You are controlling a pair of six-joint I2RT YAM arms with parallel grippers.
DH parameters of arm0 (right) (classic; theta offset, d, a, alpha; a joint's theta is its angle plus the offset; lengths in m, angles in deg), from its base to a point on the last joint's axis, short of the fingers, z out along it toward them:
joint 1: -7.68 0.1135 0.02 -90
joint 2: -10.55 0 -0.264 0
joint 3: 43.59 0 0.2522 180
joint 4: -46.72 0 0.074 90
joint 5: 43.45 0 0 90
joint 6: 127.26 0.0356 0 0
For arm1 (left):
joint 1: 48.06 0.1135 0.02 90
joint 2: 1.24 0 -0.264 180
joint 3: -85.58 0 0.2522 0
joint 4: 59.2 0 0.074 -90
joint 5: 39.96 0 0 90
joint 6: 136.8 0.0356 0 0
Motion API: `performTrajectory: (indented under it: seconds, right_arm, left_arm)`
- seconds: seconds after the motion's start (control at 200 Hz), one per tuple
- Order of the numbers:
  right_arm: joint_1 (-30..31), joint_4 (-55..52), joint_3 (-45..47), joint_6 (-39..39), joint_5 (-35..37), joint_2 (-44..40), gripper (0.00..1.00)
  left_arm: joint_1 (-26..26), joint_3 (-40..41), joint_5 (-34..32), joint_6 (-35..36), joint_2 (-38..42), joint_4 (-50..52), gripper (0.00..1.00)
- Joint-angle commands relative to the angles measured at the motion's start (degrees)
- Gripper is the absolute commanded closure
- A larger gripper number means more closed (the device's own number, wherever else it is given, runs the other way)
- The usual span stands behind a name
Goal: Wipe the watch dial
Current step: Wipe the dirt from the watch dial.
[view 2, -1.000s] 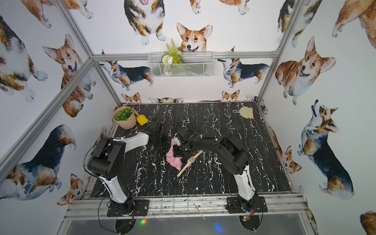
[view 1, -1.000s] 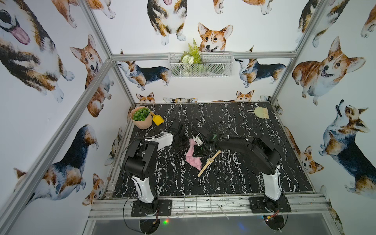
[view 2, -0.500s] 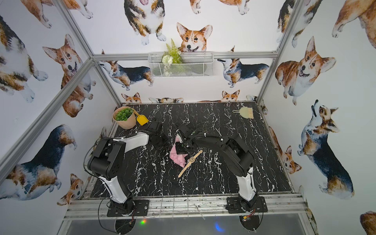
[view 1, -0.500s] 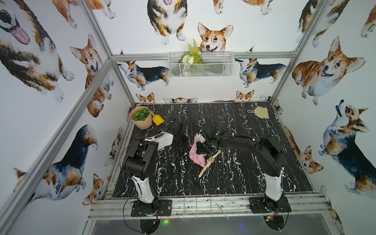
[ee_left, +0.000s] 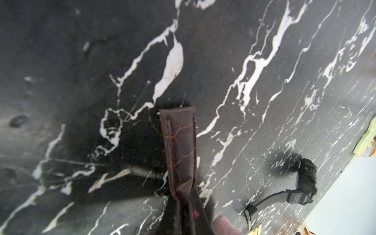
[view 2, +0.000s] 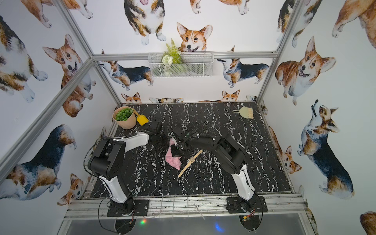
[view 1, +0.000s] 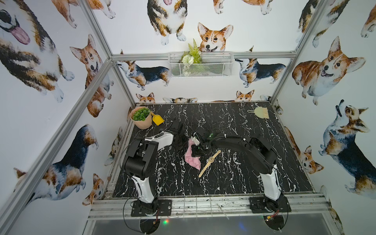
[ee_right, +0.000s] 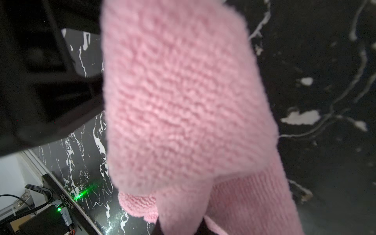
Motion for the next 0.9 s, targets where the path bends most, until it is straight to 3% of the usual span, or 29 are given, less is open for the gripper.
performTrajectory:
  seconds: [0.0,0.445,0.891]
  right_arm:
    - [0.1,-1.1,2.0,1.3,0.4,0.2,0.99]
    - [-2.9,1.0,12.8,1.2,2.9,-7.6,1.0]
    - [-0.5,0.1,3.0,-1.3,3.1,-6.8,1.0]
  left_arm:
    - [-0.2,0.7,-2.9,0.3,-1.6,11.0,1.0]
    - [-0.2,0.4,-4.6,1.2,-1.8,11.9,1.0]
    - [-0.2,1.9,-4.6,-0.3,-1.0,10.7,1.0]
